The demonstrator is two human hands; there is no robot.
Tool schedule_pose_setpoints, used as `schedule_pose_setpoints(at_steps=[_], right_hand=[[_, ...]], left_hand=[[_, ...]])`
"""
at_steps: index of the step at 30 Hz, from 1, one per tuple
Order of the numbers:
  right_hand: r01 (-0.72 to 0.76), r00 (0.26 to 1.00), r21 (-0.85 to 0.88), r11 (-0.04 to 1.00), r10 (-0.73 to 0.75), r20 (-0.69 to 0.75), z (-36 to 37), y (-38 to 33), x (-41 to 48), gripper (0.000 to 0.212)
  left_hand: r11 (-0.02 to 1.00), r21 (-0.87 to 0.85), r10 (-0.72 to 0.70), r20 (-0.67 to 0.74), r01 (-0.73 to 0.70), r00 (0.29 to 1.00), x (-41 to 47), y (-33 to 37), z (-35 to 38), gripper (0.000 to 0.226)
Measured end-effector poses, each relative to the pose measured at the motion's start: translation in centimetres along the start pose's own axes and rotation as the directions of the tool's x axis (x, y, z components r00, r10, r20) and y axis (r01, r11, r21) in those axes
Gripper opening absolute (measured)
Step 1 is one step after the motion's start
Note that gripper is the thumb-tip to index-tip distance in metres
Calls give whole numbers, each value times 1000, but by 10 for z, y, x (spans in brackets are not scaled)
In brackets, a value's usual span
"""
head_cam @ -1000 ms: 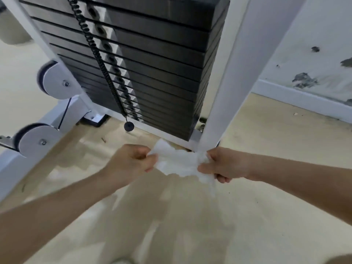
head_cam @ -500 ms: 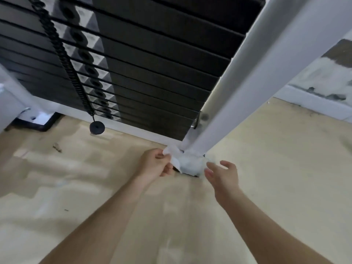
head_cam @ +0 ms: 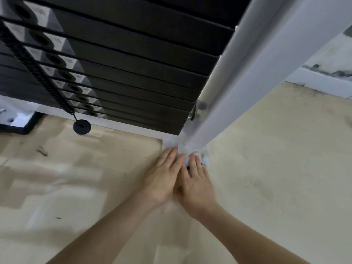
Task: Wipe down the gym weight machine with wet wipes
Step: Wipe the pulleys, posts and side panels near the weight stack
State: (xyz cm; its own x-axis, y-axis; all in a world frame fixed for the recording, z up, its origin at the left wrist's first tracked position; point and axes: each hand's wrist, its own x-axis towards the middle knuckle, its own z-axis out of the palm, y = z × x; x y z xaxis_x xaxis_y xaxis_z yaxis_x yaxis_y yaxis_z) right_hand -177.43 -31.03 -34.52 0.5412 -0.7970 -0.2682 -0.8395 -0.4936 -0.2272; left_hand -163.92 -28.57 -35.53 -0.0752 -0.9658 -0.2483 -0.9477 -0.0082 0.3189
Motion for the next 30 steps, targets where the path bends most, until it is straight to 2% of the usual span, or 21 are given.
schedule_pose_setpoints(at_steps=[2,4,5,7,9,11,14,16,17,20,22,25,27,28,30], right_hand=[[18,998,184,983,-8,-56,-18,18,-7,69],[-72,984,300,951,117,-135,-31,26,-8,63],[-101,978,303,948,151,-146,-31,27,-6,60],[-117,984,191,975,141,-113,-23,24,-2,60],[-106,991,79,991,112,-76,-15,18,2,64],[-126,989,48,991,130,-77,-14,13,1,66],[-61,980,106,992,80,-184,-18,11,-2,53],[-77,969,215,974,124,-214,-23,17,4,31],[-99,966,254,962,154,-208,-25,19,7,27],[-32,983,265,964,78,-164,-22,16,8,44],[18,983,262,965,31,-180,-21,11,2,57],[-44,982,331,943,102,-161,-23,11,1,56],[-100,980,369,924,155,-122,-25,15,6,53],[-139,978,374,917,188,-95,-26,17,10,52],[-255,959,388,886,283,-16,-28,21,15,50]], left_hand=[[994,105,29,-29,-26,999,4,15,7,67],[995,84,54,-105,-45,993,2,27,18,61],[994,75,89,-120,-80,989,1,30,23,58],[988,93,133,-107,-124,985,-2,26,23,57],[987,84,151,-183,-138,971,1,10,17,58],[996,72,71,-203,-58,977,8,2,10,63],[996,72,-38,-184,52,982,13,16,11,66],[1000,20,-13,-169,17,985,7,29,19,63],[999,17,32,-175,-29,984,4,29,24,60],[983,127,161,-232,-134,959,2,13,19,54],[978,146,181,-263,-147,948,7,4,8,42],[996,10,86,-200,-85,976,17,-8,-4,25],[978,-206,-12,-186,-28,982,21,-14,-12,9],[939,-341,-108,-204,33,973,23,-14,-19,4],[878,-469,-253,-274,100,928,23,-10,-25,6]])
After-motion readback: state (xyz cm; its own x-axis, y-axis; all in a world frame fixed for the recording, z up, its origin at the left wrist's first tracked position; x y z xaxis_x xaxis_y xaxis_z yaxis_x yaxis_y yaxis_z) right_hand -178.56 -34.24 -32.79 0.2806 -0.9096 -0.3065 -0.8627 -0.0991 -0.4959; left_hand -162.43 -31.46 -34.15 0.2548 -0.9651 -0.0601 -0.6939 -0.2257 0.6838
